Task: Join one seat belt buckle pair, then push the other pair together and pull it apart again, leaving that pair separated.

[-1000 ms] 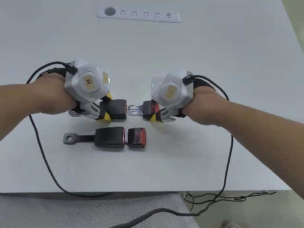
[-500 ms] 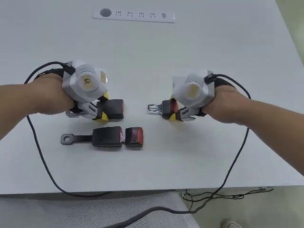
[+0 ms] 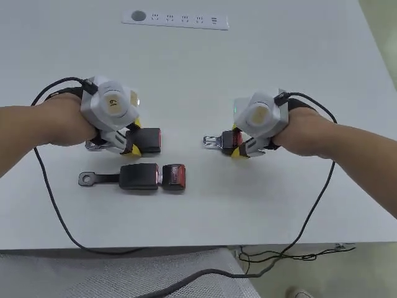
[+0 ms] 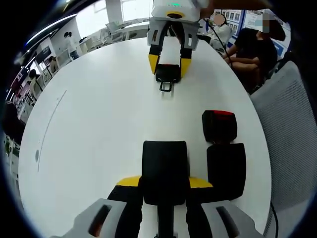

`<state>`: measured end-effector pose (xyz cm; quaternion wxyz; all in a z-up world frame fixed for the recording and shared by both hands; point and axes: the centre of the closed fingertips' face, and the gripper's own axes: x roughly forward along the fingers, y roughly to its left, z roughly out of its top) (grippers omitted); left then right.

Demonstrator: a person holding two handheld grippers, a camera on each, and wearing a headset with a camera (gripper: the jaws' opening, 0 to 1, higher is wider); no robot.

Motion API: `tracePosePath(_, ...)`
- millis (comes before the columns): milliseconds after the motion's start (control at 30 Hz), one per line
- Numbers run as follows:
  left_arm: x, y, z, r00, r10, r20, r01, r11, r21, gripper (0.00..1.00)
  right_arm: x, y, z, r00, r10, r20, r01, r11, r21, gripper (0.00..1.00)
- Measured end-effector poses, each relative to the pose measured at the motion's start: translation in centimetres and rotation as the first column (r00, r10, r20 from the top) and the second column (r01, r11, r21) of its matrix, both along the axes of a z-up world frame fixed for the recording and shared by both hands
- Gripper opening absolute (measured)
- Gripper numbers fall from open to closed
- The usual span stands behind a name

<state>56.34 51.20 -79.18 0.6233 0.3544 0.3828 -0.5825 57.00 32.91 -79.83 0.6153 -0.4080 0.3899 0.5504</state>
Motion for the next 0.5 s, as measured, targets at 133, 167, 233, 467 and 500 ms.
tracePosePath(133, -0.18, -0.16, 0.20, 1.000, -0.005, 0.001, 0.005, 1.000, 0.005, 0.34, 0.06, -0.11, -0.08, 1.000, -0.004, -0.005, 0.004, 1.000, -0.005, 0.32)
tracePosePath(167, -0.20, -0.18, 0.22, 1.000, -0.005, 0.001, 0.005, 1.000, 0.006, 0.34, 0.02, -0.13, -0.04, 1.000, -0.003, -0.004, 0.003, 1.000, -0.007, 0.32)
tracePosePath(233, -0.23, -0.21, 0.28, 1.000, -0.004, 0.006, 0.004, 1.000, 0.011, 0.34, 0.02, -0.13, -0.03, 1.000, -0.003, 0.000, 0.003, 1.000, -0.011, 0.32)
tracePosePath(467, 0.14, -0.16, 0.22, 1.000, 0.005, 0.025, -0.006, 1.000, 0.020, 0.37, 0.21, -0.20, 0.06, 1.000, -0.027, 0.012, 0.028, 1.000, -0.006, 0.35)
tracePosePath(500, 0.24, -0.12, 0.21, 1.000, 0.016, 0.023, -0.016, 1.000, 0.020, 0.37, 0.23, -0.21, 0.07, 0.999, -0.032, 0.016, 0.032, 0.999, -0.007, 0.35)
